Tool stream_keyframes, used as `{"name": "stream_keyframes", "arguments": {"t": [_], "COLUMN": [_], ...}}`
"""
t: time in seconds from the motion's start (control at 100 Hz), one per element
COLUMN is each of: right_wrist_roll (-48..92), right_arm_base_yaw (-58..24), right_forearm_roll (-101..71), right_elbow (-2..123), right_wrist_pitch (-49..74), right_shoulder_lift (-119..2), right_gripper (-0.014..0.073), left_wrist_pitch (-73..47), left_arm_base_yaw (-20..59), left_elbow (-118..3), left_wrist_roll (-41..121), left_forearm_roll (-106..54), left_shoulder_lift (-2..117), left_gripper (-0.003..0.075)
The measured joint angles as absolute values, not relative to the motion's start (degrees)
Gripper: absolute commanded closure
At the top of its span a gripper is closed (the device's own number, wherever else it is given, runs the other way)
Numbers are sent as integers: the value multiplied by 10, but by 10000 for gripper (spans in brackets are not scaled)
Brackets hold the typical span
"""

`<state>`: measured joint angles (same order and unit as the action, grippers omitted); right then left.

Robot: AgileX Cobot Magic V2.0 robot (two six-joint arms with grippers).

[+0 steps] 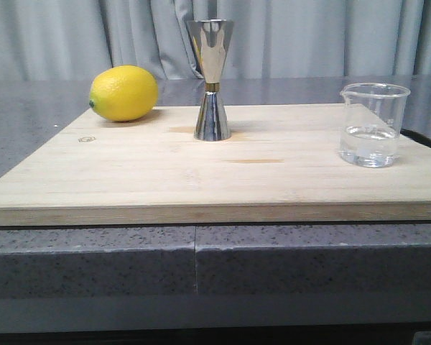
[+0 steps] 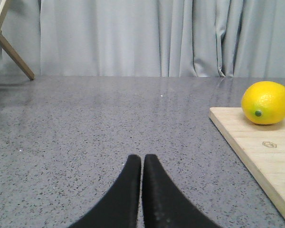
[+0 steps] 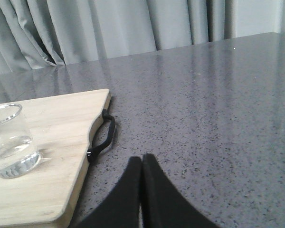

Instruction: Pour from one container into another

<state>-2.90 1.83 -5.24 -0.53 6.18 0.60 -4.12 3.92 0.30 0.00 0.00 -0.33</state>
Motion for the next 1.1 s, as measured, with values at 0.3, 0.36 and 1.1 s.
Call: {"name": "stream_keyframes", "arguments": {"t": [0.3, 0.36, 1.1], "right_wrist_roll": [-29, -29, -29], "right_arm_base_yaw": [18, 18, 18], "right_forearm_roll": [-52, -52, -52], "right_elbow": [-5, -5, -1], "right_wrist_pitch": [62, 62, 79], "right_shoulder_lift": [6, 6, 6], "right_gripper": [662, 662, 662], "left_wrist_pitch": [-41, -41, -10], "left_arm_base_yaw": [39, 39, 39], "left_elbow": [3, 3, -6], "left_wrist_roll": [0, 0, 0], "left_forearm_roll": [0, 0, -43], "left_shoulder_lift": [-3, -3, -3], "left_gripper": [741, 741, 741]}}
